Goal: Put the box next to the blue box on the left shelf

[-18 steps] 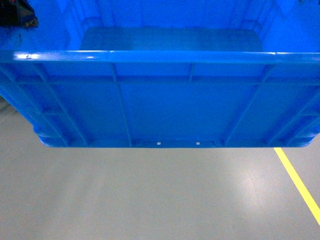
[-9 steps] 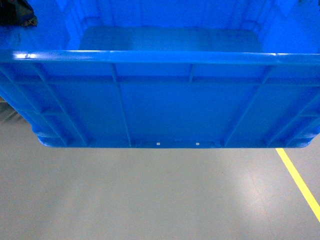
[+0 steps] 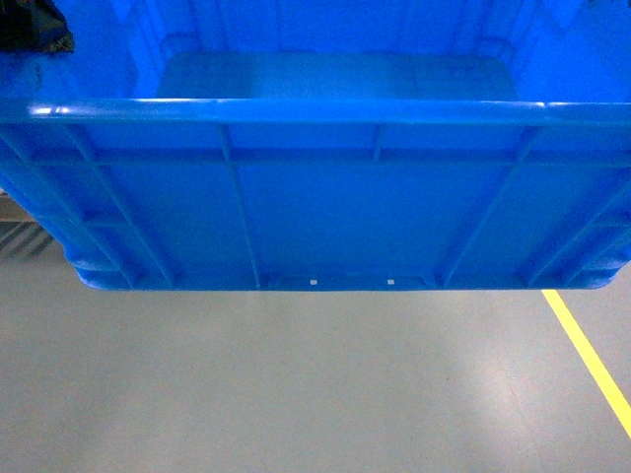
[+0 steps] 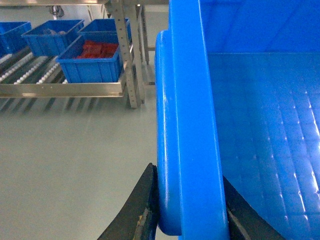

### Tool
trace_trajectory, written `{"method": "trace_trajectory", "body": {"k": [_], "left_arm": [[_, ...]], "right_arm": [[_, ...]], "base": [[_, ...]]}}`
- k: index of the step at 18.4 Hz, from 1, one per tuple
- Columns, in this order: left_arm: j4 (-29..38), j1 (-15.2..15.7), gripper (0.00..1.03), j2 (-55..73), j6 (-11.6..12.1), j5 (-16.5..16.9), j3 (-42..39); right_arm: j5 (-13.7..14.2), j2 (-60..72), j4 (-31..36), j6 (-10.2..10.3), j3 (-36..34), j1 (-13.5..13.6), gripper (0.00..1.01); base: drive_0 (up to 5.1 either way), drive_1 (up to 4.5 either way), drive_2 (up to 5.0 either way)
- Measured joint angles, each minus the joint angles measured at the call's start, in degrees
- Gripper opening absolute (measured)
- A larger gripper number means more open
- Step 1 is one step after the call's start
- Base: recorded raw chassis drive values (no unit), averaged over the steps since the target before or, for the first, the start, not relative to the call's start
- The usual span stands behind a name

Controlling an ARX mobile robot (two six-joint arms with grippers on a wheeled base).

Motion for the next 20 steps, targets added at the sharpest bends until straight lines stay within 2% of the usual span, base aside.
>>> {"method": "trace_trajectory", "body": {"k": [20], "left_arm": [[0.0,0.0,0.2,0.0,0.0,0.0,0.0]], "right_arm": [[0.0,0.0,-0.2,0.0,0.0,0.0,0.17]], "base": [[0.0,4.33,-4.3]]}}
